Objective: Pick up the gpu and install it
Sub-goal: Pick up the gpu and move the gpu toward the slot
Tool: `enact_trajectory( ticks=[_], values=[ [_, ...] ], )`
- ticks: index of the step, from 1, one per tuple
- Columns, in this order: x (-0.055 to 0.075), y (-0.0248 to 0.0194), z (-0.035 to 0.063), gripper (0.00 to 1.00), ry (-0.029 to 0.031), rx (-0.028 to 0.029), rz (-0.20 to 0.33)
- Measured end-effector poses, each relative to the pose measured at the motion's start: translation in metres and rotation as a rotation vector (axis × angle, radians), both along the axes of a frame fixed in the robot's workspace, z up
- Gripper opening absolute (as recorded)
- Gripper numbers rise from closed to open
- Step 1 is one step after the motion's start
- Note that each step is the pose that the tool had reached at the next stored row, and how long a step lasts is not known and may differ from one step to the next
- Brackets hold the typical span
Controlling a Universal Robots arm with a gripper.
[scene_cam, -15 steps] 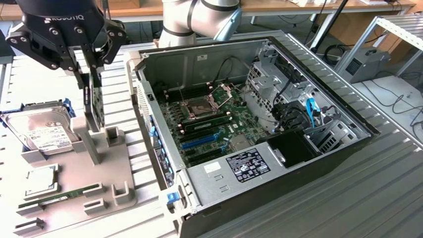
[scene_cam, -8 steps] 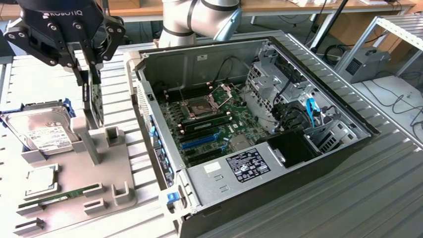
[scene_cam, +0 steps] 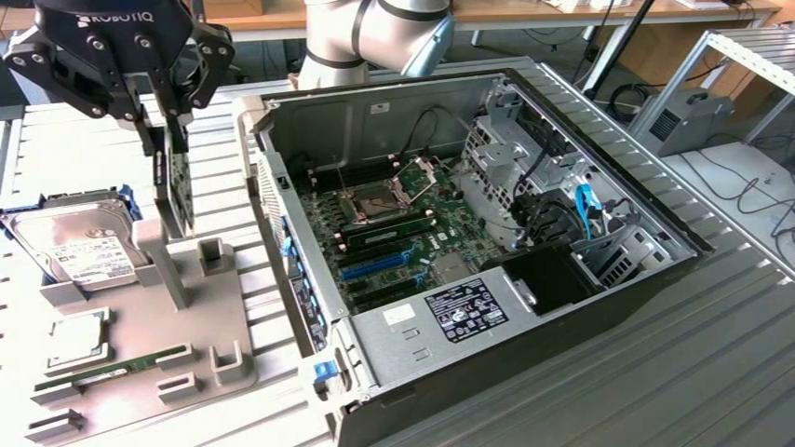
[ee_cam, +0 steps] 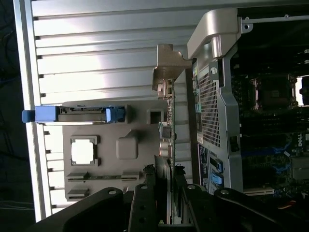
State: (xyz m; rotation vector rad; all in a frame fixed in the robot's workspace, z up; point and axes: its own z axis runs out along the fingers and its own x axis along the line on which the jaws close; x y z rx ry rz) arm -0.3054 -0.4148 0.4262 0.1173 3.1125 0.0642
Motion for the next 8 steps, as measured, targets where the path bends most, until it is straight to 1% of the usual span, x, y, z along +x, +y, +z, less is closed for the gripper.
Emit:
enact_trajectory(
  ticks=[8],
  values=[
    [0.0,0.0016,0.0033,0.26,0.0,0.0017,0.0]
  ],
)
